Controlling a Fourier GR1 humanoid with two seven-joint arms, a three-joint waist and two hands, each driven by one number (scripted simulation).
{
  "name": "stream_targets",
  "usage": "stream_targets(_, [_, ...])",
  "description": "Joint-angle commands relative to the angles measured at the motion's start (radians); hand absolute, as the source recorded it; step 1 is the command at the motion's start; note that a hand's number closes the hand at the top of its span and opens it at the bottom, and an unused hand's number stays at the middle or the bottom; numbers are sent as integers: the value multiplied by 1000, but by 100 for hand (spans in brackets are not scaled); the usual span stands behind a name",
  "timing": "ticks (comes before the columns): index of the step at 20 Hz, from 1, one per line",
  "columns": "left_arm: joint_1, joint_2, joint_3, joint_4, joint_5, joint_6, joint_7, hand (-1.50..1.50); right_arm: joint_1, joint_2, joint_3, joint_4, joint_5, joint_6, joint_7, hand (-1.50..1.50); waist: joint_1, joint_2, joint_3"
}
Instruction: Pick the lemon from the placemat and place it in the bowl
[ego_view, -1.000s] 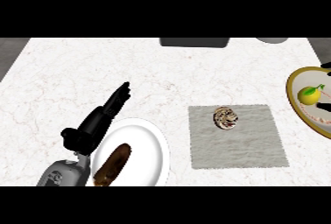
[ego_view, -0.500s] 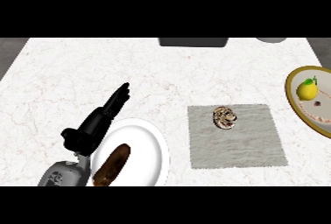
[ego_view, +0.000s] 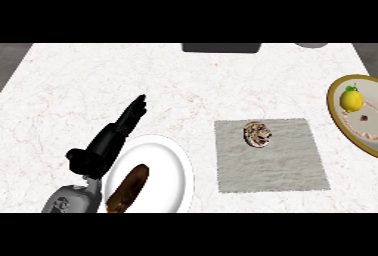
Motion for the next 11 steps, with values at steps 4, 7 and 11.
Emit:
stream_targets(4, [-16, 14, 42, -3, 31, -12, 11, 0, 128, -104, -100, 74, -85, 101, -98, -150, -6, 5, 6])
stream_targets(7, [-4, 8, 16, -29, 17, -12, 18, 0, 160, -143, -105, 81, -88, 155, -112, -150, 0, 4, 9])
stream_targets(11, [21, -12, -8, -17, -6, 1, -8, 0, 213, -143, -112, 92, -95, 212, -162, -150, 1, 5, 10])
